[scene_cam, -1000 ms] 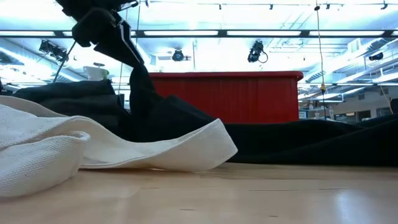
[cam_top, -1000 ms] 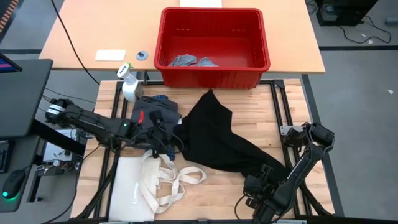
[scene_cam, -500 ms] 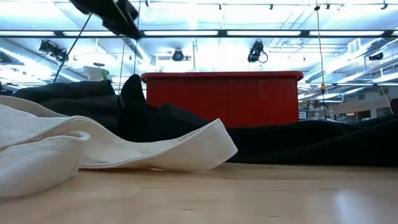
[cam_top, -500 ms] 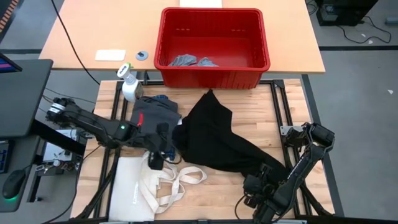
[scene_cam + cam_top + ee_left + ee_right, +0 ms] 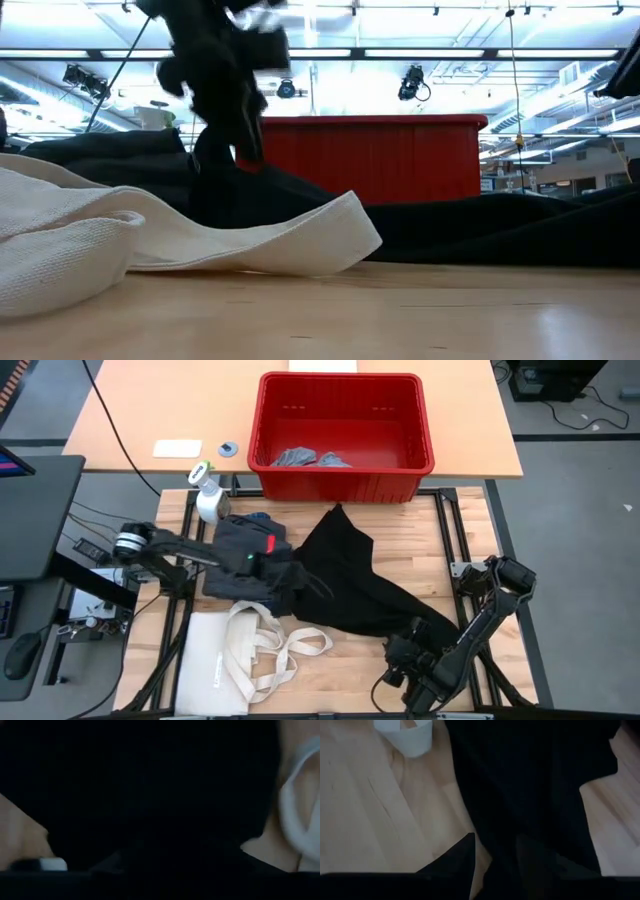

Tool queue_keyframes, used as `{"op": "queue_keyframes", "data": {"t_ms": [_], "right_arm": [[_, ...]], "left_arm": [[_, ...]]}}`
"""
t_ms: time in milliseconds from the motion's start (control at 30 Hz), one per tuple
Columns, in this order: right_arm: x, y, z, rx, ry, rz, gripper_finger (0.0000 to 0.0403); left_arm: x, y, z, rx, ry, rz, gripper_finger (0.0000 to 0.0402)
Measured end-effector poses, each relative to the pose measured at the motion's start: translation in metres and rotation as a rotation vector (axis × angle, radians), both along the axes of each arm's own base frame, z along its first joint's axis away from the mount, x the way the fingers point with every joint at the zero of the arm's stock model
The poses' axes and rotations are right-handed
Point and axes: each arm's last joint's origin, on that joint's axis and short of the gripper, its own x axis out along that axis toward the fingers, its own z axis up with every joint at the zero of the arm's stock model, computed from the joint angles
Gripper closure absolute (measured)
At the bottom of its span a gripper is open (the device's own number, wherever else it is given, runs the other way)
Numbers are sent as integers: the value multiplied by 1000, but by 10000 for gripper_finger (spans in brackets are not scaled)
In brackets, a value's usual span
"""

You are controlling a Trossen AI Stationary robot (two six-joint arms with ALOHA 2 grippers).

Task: Fold Laundry from Bin
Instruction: Fold the black shirt

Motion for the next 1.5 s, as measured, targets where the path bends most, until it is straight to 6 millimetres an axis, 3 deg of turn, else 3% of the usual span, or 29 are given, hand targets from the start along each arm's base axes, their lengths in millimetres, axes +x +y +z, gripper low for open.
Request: {"op": "queue_keyframes", "data": {"t_ms": [167,333,533,700,867,1033,1233,1500], "right_arm": [[4,0,0,-1,-25,9,253],[4,0,-10,17,-40,14,253],[5,-7,-33,38,-59,13,253],[27,-21,-39,-31,-141,40,253],[65,-37,-33,-143,-222,129,252],[96,-47,-25,-142,-257,250,252],[103,-40,-16,-297,-274,384,252],[112,-47,-19,-389,-129,668,247]], "left_arm": [[14,27,-24,-30,131,41,226],[28,34,-34,-125,66,-70,226],[46,7,-14,-208,-211,-396,226],[52,-15,-11,-194,-295,-523,226],[56,-26,-7,-208,-362,-531,226],[57,-34,-15,-224,-333,-514,226],[55,-39,-20,-185,-297,-453,225],[50,-57,-22,-136,-276,-592,225]]}}
